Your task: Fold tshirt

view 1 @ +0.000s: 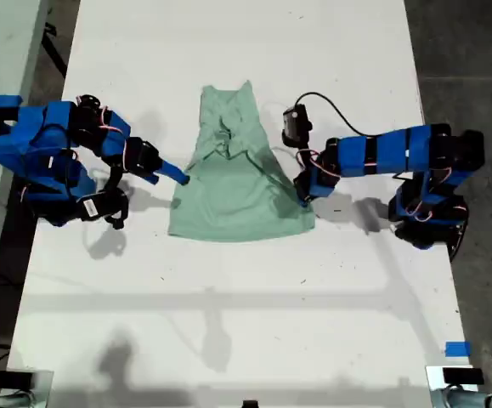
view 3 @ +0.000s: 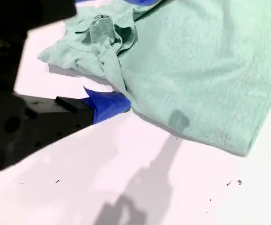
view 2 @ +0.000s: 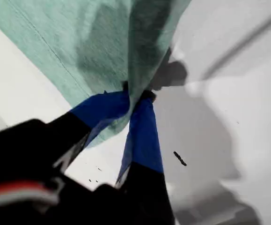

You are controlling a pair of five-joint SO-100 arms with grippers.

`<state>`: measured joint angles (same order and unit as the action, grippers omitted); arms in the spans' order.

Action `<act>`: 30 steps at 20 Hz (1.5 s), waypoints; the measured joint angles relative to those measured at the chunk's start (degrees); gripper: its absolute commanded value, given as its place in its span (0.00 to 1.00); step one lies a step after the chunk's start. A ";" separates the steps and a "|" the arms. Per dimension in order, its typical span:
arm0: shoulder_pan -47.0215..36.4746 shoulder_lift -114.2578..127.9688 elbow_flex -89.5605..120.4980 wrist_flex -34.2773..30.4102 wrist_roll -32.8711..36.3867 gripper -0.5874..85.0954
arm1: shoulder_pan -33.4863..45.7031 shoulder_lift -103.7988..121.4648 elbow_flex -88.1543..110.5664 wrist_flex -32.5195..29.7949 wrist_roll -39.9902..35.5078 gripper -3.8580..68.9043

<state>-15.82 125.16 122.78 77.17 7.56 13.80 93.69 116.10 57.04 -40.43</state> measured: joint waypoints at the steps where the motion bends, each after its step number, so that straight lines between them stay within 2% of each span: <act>1: 0.00 0.18 0.00 -0.09 0.00 0.37 | 0.00 0.00 -1.14 1.85 -0.62 0.04; 3: 0.00 0.26 0.35 -0.53 0.00 0.37 | -0.53 0.00 -3.43 4.66 -0.88 0.04; 6: 0.00 0.88 0.35 -0.53 0.00 0.37 | -2.37 0.00 -10.72 13.01 -0.88 0.04; 8: 0.00 1.49 0.88 -0.70 0.00 0.37 | -3.60 -2.37 -16.79 16.17 0.09 0.04; 14: 0.00 2.02 1.76 -1.49 0.00 0.37 | -6.42 -23.91 -43.86 16.08 4.13 0.04; 15: 0.00 2.02 1.76 -1.58 0.00 0.37 | -6.50 -26.54 -45.62 13.80 5.10 0.08; 16: 0.00 2.02 1.76 -1.93 0.00 0.37 | -6.59 -29.36 -46.58 11.69 6.94 0.27; 17: 0.00 2.11 1.76 -2.02 0.00 0.37 | -6.77 -32.43 -47.11 9.76 8.26 0.50; 18: 0.00 2.20 1.76 -2.11 0.00 0.37 | -6.94 -36.21 -48.69 8.88 8.61 0.50; 20: 0.00 2.20 1.76 -2.11 0.00 0.37 | -7.56 -41.75 -54.58 9.14 8.70 0.46; 21: 0.00 2.20 1.76 -2.11 0.00 0.38 | -7.91 -42.10 -56.43 11.07 8.44 0.45; 22: 0.00 2.20 1.76 -2.11 0.00 0.37 | -8.09 -42.19 -59.41 13.45 8.44 0.44; 26: 0.00 2.20 1.76 -2.11 0.00 0.37 | -8.26 -32.17 -65.30 32.61 6.33 0.42; 28: 0.00 2.20 1.76 -2.11 0.00 0.38 | -8.26 -22.41 -64.16 36.65 5.01 0.41; 30: 0.00 2.20 1.76 -2.11 -0.70 0.39 | -8.26 -14.41 -60.38 37.35 4.13 0.40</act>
<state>-15.82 127.35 124.54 75.06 6.86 5.54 79.28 55.72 94.39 -36.30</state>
